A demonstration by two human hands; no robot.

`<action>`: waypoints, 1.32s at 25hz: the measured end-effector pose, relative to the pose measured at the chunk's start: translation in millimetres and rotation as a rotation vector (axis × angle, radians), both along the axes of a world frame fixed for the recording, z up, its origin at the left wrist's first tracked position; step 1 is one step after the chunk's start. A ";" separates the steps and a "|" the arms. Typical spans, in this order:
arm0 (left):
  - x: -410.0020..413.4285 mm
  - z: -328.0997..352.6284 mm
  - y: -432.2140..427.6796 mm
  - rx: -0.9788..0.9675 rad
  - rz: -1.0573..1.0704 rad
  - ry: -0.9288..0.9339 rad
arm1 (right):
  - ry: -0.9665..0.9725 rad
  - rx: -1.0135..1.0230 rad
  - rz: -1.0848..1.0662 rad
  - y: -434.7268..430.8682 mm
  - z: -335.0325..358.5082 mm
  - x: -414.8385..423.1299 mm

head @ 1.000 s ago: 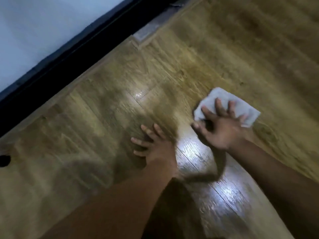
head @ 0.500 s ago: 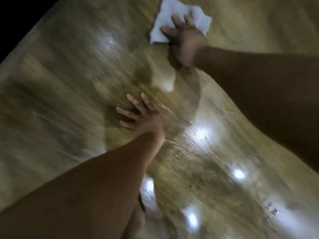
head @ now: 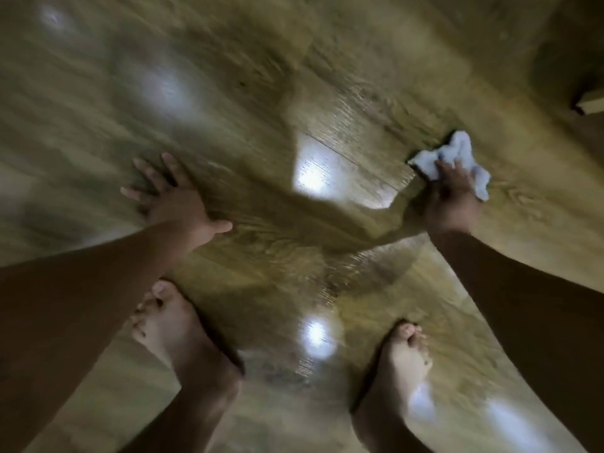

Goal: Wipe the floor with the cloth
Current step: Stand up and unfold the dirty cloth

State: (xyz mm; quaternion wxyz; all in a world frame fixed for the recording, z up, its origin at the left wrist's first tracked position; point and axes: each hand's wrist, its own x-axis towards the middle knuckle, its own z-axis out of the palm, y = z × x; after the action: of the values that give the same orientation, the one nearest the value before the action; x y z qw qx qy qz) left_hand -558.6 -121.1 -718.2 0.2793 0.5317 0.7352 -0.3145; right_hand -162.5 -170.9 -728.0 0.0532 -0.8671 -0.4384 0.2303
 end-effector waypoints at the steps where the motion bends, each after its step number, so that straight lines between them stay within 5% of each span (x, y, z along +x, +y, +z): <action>1: -2.8 5.5 -4.0 -0.014 -0.022 -0.015 | 0.034 0.023 -0.177 4.2 5.8 -13.2; 5: 16.9 68.3 -40.0 -0.060 0.391 -0.302 | 0.754 0.074 -0.673 31.5 94.0 -89.1; 8: 54.5 165.7 -49.8 -0.133 1.080 -0.730 | 1.513 0.082 -0.744 37.9 212.8 -138.5; 11: 70.8 308.8 -20.1 -0.090 1.449 -1.150 | 1.828 -0.079 -0.614 65.9 363.2 -168.0; 14: 79.4 469.5 24.4 0.073 1.619 -1.588 | 1.754 -0.210 -0.342 96.2 518.2 -178.1; 16: 78.9 581.4 51.5 0.133 1.588 -1.610 | 1.665 -0.224 -0.115 112.4 618.9 -173.3; 21: 99.7 829.2 75.5 0.289 1.021 -1.541 | 1.497 -0.020 0.264 140.4 818.5 -118.5; 27: 160.2 935.9 75.0 0.568 0.636 -1.351 | 1.216 0.172 0.440 128.1 890.2 -52.5; 30: 176.6 956.6 95.3 0.602 0.659 -1.383 | 1.153 0.194 0.277 150.4 899.7 -20.4; 33: 182.3 946.7 120.7 0.550 0.731 -1.418 | 1.575 0.071 -0.116 174.2 893.2 11.3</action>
State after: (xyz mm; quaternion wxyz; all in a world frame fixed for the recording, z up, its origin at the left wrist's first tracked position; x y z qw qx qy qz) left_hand -376.3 -0.4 228.5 0.6194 0.3810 0.5619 0.3943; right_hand -151.2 3.3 165.1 0.3875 -0.4684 -0.2329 0.7591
